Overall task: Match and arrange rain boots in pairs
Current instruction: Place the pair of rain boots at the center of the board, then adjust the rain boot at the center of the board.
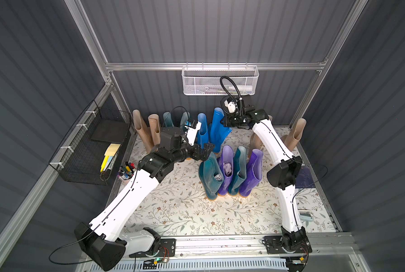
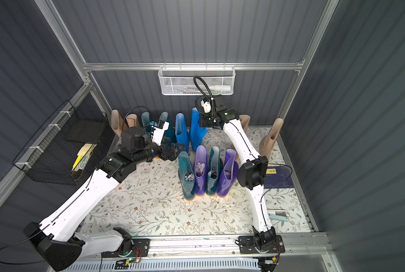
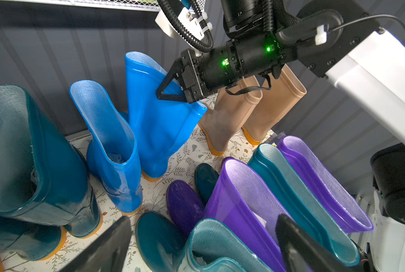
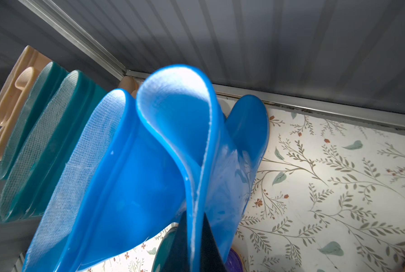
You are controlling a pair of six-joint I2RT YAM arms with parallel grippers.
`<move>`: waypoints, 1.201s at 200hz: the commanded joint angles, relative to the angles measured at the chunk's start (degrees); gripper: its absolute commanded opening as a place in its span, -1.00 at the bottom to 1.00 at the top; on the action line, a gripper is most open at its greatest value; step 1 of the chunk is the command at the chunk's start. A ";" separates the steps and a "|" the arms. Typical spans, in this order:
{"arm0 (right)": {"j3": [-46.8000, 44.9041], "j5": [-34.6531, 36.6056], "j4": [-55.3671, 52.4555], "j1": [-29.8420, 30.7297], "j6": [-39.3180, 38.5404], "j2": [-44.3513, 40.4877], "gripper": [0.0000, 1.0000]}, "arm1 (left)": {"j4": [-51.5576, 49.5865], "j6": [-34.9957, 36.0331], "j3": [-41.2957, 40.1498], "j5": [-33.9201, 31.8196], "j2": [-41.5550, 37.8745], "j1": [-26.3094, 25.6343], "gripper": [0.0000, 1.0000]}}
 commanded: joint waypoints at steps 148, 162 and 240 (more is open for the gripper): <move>-6.61 -0.27 5.15 3.45 1.36 -6.55 -0.07 | -0.97 1.09 0.12 -1.08 0.16 -0.19 0.95; -6.82 -0.09 5.21 3.50 1.36 -7.11 0.00 | -1.06 1.06 0.12 -1.28 0.21 -0.19 0.95; -8.66 3.41 5.54 3.36 0.46 -10.46 0.11 | -0.87 0.89 0.55 -1.74 0.33 -0.19 0.98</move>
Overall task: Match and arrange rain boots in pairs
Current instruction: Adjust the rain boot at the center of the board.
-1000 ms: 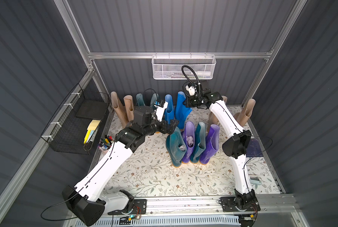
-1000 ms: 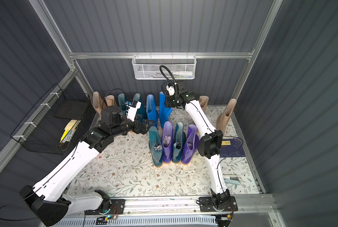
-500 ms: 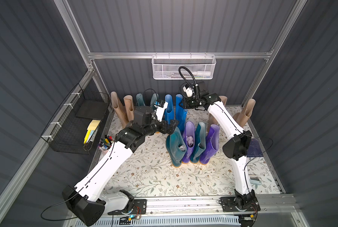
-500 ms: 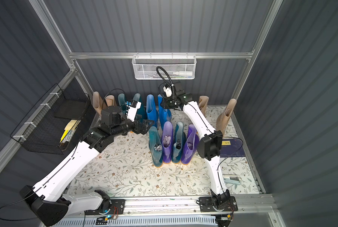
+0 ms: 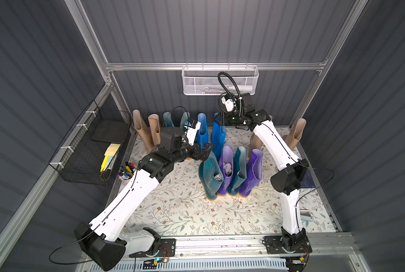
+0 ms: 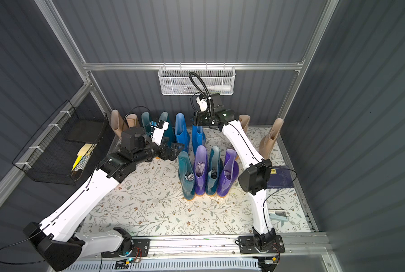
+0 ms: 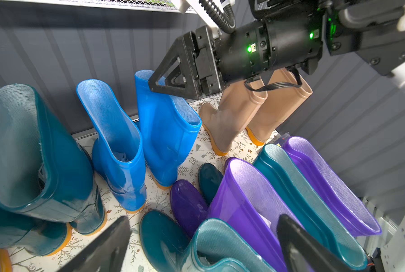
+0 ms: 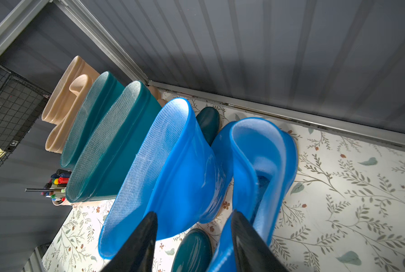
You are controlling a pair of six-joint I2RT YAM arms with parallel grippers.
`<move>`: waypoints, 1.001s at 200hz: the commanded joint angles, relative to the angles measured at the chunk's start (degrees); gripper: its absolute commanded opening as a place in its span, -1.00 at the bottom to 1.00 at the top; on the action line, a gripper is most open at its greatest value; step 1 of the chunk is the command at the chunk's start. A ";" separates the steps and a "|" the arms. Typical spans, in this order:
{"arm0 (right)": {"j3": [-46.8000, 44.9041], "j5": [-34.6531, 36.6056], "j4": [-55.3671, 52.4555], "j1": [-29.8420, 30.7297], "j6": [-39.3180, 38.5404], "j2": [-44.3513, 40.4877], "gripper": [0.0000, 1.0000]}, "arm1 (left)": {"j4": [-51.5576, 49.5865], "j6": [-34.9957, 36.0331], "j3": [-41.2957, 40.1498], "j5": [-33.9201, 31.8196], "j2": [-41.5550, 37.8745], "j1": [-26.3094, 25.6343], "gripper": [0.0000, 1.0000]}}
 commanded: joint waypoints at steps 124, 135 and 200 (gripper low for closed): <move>-9.45 6.26 0.66 -3.21 -1.78 -11.17 0.22 | 0.64 0.71 0.56 -0.12 1.31 -0.19 0.99; -11.03 6.99 0.60 -4.09 -2.01 -13.00 0.25 | 1.37 0.73 0.50 0.49 1.79 -0.19 0.99; -24.78 13.97 0.86 -12.63 -2.15 -26.22 0.48 | 4.58 0.21 5.40 5.67 9.41 -0.19 0.99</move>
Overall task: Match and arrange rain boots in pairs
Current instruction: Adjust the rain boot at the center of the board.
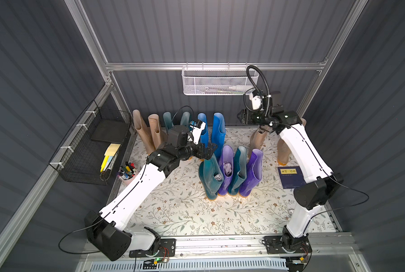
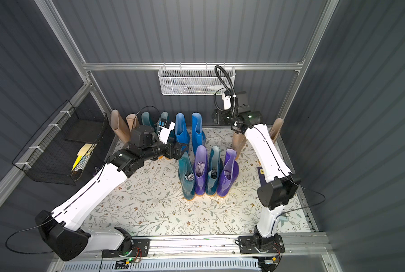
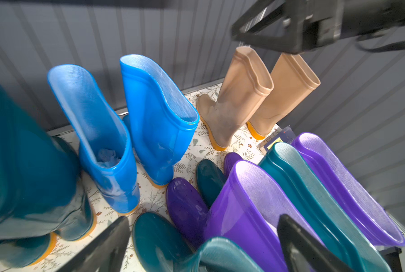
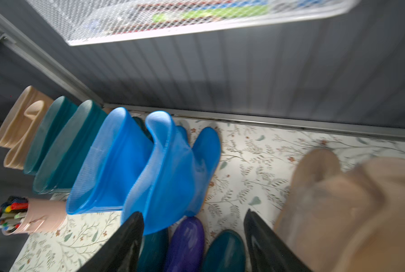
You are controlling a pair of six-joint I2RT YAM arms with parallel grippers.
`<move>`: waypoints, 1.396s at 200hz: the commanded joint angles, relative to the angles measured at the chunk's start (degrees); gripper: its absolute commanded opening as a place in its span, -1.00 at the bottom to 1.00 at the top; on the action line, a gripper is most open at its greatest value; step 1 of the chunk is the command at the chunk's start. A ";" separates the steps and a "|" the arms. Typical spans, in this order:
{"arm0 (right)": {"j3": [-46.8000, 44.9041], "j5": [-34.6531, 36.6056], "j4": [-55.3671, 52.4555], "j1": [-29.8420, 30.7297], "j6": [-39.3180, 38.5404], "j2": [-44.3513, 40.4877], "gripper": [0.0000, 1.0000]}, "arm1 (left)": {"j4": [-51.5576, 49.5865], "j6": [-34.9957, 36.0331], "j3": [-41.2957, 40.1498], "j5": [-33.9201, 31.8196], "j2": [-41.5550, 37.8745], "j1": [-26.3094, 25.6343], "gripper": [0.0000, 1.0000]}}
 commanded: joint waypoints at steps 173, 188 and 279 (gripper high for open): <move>-12.34 4.41 3.49 -11.34 5.01 -0.76 0.62 | 6.22 -2.96 10.16 13.30 11.10 -3.88 0.99; -11.31 3.69 3.08 -11.35 5.69 0.96 0.56 | 3.06 -0.15 10.53 11.02 9.75 -3.88 0.99; -10.14 2.45 3.30 -11.41 5.75 3.99 -0.25 | -1.53 3.46 8.41 5.02 4.72 -3.87 0.99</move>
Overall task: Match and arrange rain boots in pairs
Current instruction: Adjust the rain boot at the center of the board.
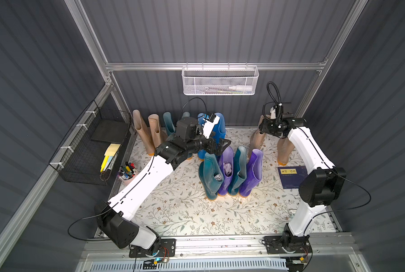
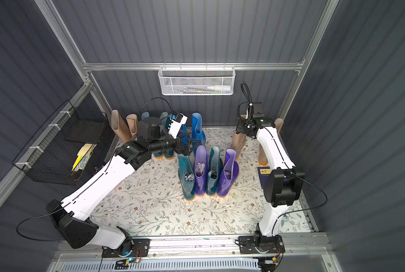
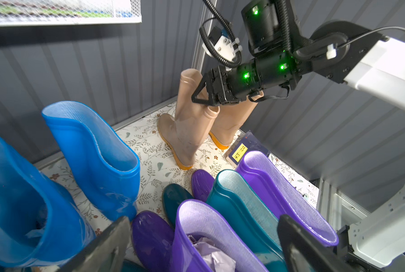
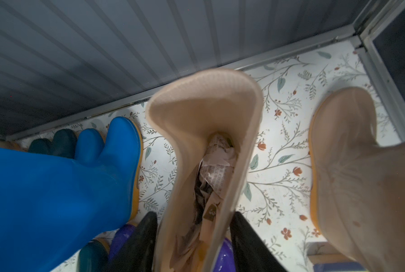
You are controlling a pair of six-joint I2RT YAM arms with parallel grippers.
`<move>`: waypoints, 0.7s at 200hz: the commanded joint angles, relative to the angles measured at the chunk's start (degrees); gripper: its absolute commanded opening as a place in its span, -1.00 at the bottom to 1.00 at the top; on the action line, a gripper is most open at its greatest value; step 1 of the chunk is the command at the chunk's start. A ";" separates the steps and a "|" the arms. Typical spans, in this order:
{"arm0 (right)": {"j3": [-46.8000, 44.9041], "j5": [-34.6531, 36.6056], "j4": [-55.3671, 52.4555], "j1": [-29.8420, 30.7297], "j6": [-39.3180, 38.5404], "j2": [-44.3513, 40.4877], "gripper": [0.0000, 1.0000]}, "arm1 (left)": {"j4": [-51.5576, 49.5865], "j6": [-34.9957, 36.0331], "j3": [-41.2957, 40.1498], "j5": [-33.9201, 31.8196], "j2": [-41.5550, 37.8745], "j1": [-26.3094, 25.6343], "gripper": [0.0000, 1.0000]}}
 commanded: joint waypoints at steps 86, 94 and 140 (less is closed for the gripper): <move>8.52 -4.35 -1.14 -0.64 -3.60 3.41 -1.00 | -1.71 1.18 -2.74 -3.30 -2.30 -0.10 0.99; 9.63 -4.60 -1.30 -0.56 -3.86 3.87 -1.00 | -1.77 1.03 -2.95 -3.46 -2.54 -0.10 0.99; 15.48 -7.22 -1.96 -0.51 -4.72 5.95 -1.00 | -1.51 0.71 -4.73 -4.36 -4.31 -0.10 0.99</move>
